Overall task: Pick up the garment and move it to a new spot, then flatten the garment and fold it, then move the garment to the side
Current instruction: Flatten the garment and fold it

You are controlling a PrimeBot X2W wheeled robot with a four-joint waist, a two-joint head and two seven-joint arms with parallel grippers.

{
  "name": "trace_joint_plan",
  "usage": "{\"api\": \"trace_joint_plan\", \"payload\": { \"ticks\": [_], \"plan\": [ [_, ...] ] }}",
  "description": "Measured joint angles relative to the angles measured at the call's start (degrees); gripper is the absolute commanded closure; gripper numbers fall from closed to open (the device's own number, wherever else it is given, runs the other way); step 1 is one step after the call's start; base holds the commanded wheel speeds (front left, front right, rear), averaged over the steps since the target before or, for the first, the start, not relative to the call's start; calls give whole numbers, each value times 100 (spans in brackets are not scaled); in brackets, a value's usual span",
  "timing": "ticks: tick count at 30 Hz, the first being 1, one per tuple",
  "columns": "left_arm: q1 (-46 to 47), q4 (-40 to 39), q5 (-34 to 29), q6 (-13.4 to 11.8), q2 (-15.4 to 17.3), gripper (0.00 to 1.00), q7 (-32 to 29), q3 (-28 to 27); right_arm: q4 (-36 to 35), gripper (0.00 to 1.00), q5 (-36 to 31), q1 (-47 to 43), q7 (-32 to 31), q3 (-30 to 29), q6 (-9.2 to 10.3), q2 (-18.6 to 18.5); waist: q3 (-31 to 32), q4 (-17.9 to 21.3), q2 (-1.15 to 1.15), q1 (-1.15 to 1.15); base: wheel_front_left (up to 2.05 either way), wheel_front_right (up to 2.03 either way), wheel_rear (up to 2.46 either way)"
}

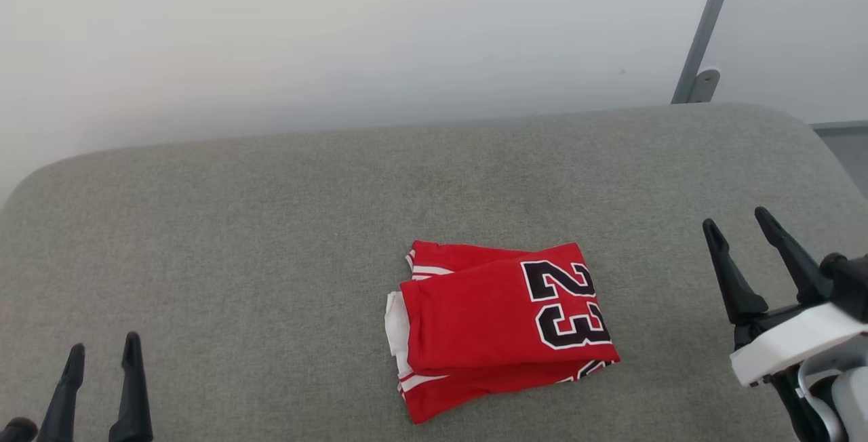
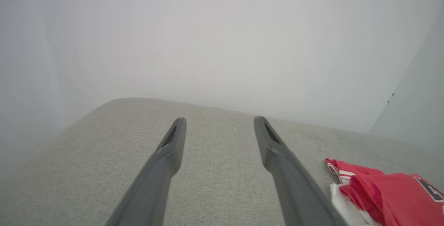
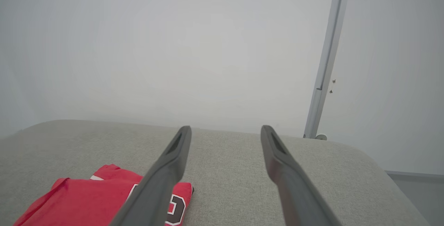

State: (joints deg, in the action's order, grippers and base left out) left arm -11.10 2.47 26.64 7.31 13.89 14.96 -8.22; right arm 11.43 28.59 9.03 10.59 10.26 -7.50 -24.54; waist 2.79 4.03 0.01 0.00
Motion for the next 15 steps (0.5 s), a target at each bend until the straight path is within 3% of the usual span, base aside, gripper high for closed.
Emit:
{"api": "trace_joint_plan", "payload": {
  "ticks": [15],
  "plan": [
    [-75, 172, -348, 0, -234, 0, 0, -199, 412, 0, -676, -137, 432, -102, 0, 324, 137, 9, 0, 0, 0, 0, 0]
  ]
}}
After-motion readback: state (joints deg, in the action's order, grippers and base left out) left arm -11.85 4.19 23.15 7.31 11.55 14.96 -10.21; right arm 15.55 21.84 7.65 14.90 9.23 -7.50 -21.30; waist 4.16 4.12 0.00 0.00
